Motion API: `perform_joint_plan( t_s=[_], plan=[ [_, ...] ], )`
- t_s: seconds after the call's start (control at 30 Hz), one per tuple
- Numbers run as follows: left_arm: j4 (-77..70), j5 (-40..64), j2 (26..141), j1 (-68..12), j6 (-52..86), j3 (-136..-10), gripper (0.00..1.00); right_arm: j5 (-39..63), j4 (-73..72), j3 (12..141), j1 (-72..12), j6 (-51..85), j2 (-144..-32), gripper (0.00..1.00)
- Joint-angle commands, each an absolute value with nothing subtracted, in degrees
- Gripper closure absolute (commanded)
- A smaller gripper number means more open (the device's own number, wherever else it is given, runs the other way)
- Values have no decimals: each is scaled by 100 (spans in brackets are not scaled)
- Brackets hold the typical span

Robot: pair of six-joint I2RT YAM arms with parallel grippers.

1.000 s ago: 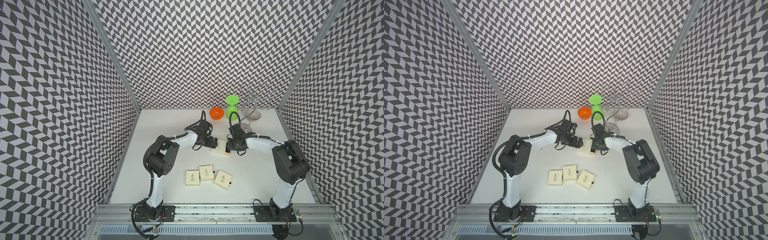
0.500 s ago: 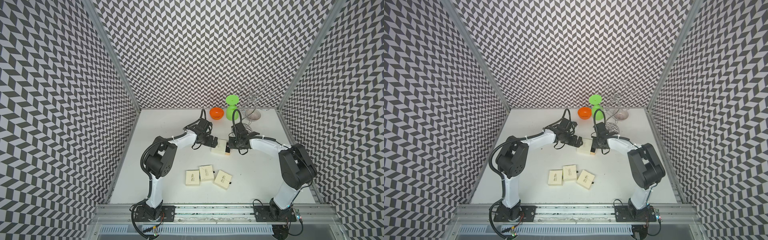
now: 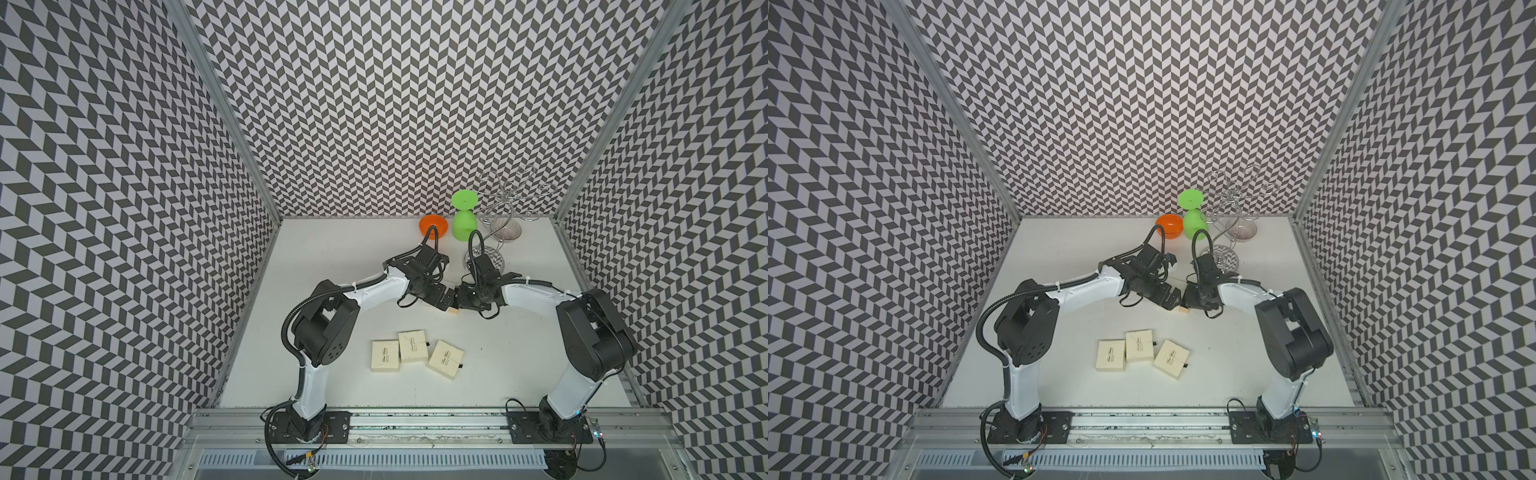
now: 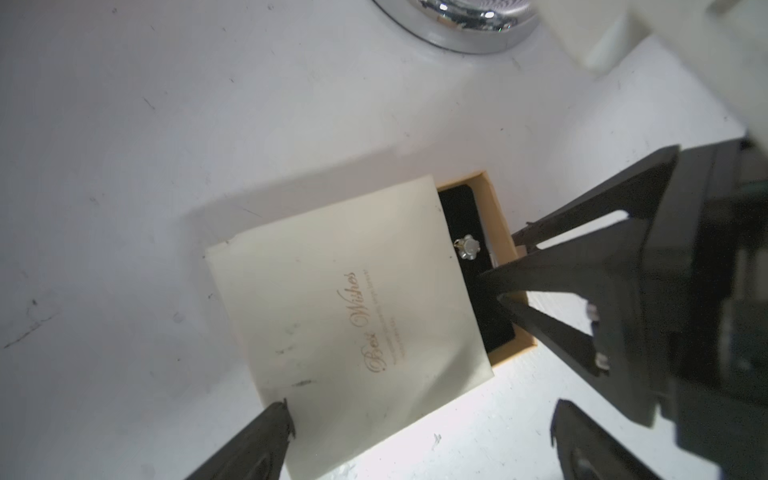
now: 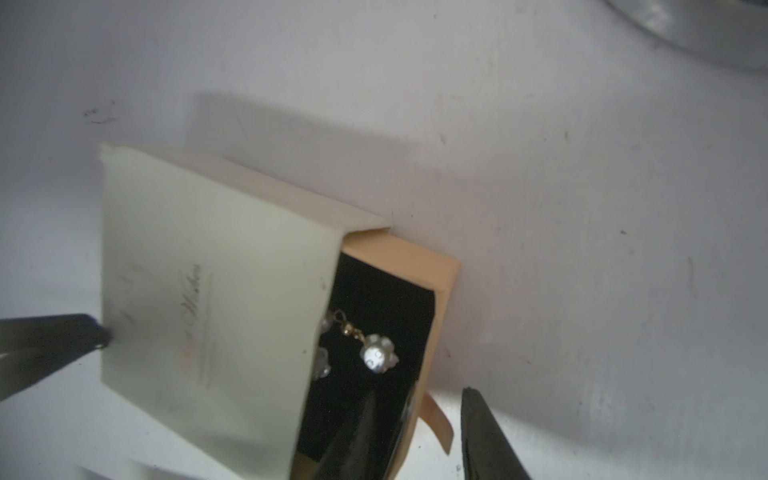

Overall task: Take out the earrings from the drawer-style jewelry box
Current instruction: Open the drawer in the jewelry box.

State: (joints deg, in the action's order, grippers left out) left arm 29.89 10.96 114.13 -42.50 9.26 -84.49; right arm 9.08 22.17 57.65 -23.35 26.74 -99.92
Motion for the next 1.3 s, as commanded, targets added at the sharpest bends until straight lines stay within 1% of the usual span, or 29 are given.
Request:
perform_joint_plan(
  t_s=[0.0, 0.2, 0.33, 0.57, 0.8, 0.93, 1.27],
  plan=[
    [3292, 557, 11637, -4371, 878, -8664, 0, 1107, 1978, 5674, -2294, 2780, -9826, 65],
    [3427, -319, 11895, -4451, 1099, -8797, 0, 1186, 1934, 5670, -2285, 2812, -9817, 65],
    [3435, -570, 11980, -4503, 1092, -8867, 0, 1195, 1899, 5669, -2285, 2824, -9836, 64],
    [3337, -669, 11938, -4695, 962, -8879, 0, 1222, 1907, 5685, -2285, 2887, -9957, 64],
    [3028, -501, 11657, -4928, 769, -8697, 1, 1283, 1830, 5637, -2286, 2935, -9897, 64],
    [3147, -554, 11819, -4931, 795, -8811, 0, 1304, 1789, 5616, -2285, 2954, -9850, 64],
    [3337, -1228, 12151, -4934, 918, -8864, 0, 1332, 1780, 5531, -2285, 3054, -9844, 65]
  ],
)
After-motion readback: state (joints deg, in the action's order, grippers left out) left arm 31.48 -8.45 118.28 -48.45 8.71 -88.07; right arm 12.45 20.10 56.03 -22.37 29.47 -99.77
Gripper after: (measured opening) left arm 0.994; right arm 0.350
